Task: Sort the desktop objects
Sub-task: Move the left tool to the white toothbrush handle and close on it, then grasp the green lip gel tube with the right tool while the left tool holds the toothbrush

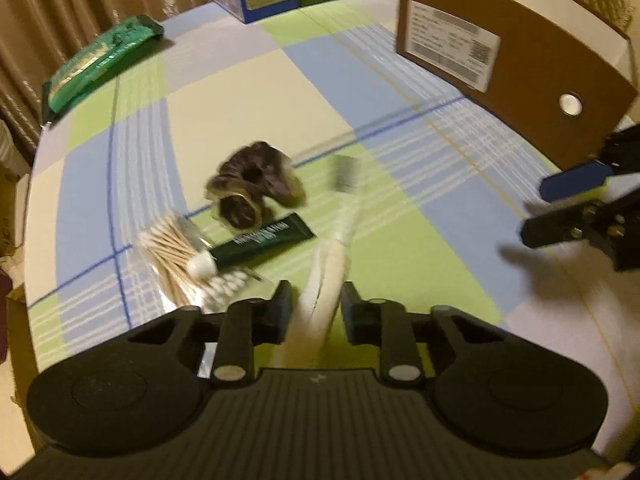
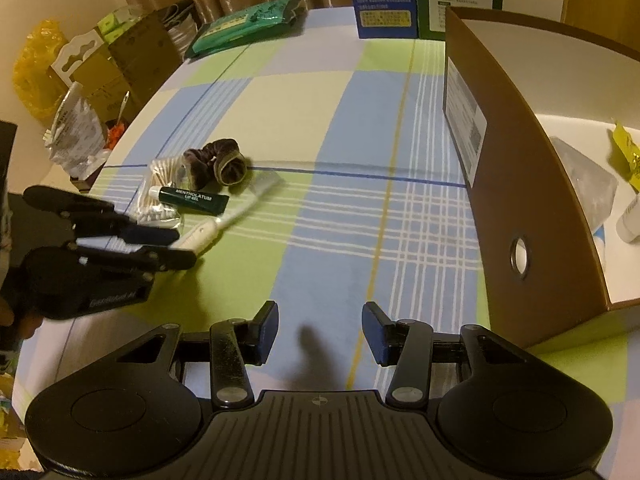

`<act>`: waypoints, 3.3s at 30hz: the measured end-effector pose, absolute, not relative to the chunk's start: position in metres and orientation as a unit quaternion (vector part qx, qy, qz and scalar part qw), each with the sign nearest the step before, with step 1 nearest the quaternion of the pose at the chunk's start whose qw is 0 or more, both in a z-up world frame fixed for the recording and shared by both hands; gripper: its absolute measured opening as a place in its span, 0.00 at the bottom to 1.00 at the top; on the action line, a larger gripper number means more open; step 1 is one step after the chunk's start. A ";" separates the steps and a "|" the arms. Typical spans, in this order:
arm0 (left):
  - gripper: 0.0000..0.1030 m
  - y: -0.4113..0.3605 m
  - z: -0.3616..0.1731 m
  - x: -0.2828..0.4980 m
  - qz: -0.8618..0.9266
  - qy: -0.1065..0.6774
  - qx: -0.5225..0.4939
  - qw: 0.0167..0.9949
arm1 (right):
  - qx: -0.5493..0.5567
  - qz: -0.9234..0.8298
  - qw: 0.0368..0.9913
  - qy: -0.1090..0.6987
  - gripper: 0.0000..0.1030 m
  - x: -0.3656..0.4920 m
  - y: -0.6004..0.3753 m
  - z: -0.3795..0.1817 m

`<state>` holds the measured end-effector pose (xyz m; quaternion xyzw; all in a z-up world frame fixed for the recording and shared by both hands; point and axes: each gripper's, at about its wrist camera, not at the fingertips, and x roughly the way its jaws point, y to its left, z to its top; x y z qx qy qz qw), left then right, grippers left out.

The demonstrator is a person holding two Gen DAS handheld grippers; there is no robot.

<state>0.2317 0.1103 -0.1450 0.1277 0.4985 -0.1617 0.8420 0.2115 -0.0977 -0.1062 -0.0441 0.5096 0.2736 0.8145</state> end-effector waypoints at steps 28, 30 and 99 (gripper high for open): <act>0.16 0.127 -0.104 0.181 -0.140 0.456 0.071 0.876 | -0.041 0.304 0.805 0.507 0.44 0.208 -0.080 -0.110; 0.16 0.139 -0.094 0.178 -0.120 0.447 0.060 0.884 | -0.046 0.327 0.804 0.495 0.44 0.209 -0.069 -0.108; 0.16 0.176 -0.083 0.132 -0.004 0.448 -0.040 0.893 | -0.129 0.446 0.758 0.459 0.12 0.182 -0.033 -0.108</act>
